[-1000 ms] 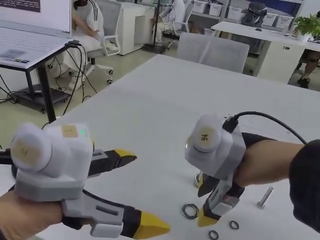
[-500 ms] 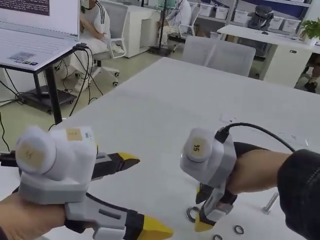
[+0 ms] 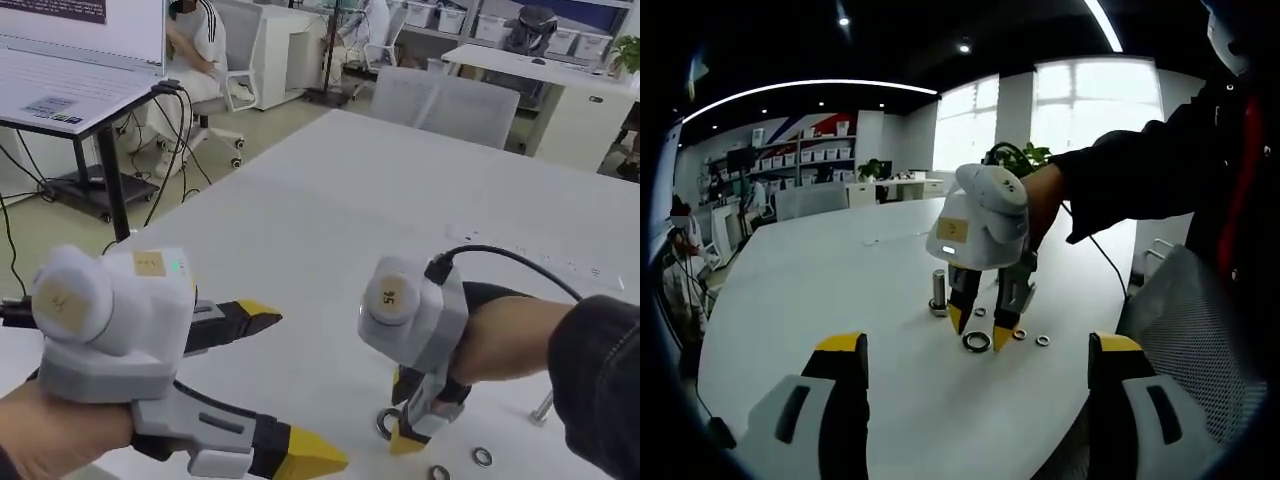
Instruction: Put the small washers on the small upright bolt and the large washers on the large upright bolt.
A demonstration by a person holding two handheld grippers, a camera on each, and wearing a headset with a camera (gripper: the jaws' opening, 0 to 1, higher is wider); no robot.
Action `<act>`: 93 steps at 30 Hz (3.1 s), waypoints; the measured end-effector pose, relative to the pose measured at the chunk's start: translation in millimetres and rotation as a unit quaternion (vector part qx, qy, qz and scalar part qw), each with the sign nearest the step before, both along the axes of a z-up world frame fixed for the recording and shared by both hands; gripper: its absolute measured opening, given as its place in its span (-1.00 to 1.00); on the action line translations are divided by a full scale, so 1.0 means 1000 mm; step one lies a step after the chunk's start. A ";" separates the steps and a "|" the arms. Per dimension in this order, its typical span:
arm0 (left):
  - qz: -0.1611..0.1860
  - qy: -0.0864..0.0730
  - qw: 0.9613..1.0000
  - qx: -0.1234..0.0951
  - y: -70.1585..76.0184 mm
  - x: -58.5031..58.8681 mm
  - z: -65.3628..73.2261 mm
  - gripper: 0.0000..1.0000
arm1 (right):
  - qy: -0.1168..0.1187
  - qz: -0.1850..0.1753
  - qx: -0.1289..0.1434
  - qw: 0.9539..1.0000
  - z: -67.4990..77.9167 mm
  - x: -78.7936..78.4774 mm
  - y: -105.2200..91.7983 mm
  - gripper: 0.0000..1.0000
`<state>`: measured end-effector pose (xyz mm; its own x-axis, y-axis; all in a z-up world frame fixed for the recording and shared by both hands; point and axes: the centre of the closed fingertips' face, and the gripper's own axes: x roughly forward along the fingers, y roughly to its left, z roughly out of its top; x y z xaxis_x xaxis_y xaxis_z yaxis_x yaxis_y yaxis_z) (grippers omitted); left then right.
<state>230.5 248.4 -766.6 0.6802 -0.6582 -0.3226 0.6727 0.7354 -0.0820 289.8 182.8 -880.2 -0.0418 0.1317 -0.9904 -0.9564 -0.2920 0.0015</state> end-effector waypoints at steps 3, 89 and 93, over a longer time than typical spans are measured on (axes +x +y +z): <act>0.000 0.000 1.000 -0.001 -0.001 0.000 0.000 0.81 | 0.000 0.000 0.001 1.000 0.000 0.000 0.000 -0.33; -0.018 0.007 1.000 0.004 -0.009 0.008 0.000 0.77 | -0.027 -0.050 -0.015 0.998 0.044 0.037 -0.060 -0.54; -0.019 0.008 1.000 0.005 -0.010 0.010 -0.001 0.77 | -0.033 -0.053 -0.010 0.998 0.050 0.043 -0.063 -0.54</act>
<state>240.2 237.9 -767.2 0.6496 -0.6801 -0.3398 0.6990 0.7101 -0.0851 332.9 119.4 -830.1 0.0367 0.1115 -0.9931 -0.9801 -0.1901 -0.0575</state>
